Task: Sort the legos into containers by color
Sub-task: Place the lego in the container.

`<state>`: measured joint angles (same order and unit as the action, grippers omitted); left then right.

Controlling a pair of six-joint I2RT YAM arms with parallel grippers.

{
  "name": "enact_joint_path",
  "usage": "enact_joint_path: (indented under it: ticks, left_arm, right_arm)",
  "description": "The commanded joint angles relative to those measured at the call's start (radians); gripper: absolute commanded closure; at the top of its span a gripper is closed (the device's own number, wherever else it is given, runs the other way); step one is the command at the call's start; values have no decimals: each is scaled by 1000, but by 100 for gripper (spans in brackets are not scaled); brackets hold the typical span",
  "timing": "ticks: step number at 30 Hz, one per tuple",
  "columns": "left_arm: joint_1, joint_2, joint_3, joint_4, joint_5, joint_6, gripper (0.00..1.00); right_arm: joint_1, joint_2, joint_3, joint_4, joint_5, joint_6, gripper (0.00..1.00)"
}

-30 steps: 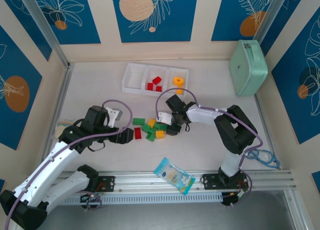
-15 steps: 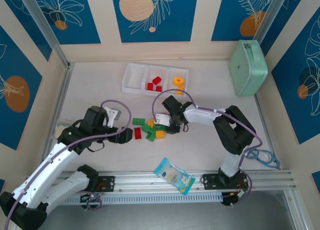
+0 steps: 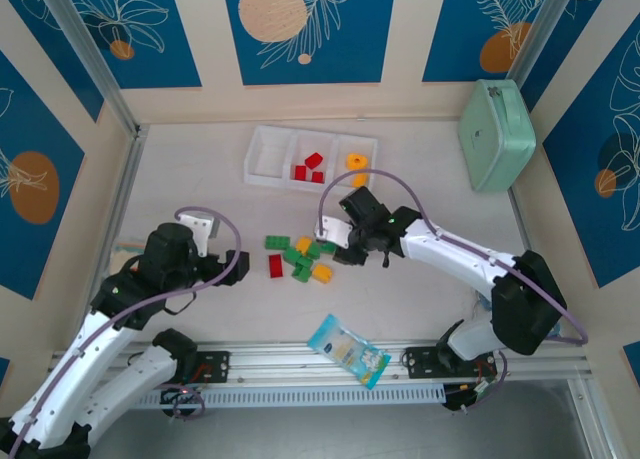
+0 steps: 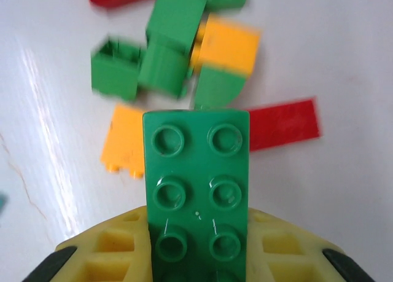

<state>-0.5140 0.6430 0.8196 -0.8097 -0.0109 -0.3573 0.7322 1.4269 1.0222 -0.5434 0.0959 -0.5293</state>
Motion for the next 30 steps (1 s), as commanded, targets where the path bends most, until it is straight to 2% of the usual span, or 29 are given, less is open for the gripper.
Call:
enact_joint_path:
  ticks: [1, 8, 13, 18, 24, 27, 30]
  left_arm:
    - [15, -11, 3, -23, -40, -12, 1]
    - [15, -24, 4, -29, -54, -15, 1]
    - [15, -37, 1, -23, -51, -14, 1]
    - [15, -45, 0, -17, -33, -9, 1]
    - [15, -51, -4, -10, -18, -6, 1]
    - [15, -48, -5, -5, 4, -2, 1]
    - [15, -46, -5, -3, 11, 0, 1]
  right_arm:
    - [2, 25, 115, 89, -89, 212, 100]
    - [-22, 285, 405, 202, -252, 623, 100]
    - [-62, 535, 693, 178, -370, 897, 100]
    - [-86, 745, 939, 186, -426, 1025, 100]
    - [-125, 1022, 1351, 47, -432, 1131, 100]
    - [-134, 1157, 1571, -43, -422, 1131, 94]
    - [-153, 1224, 1654, -45, -416, 1171, 92]
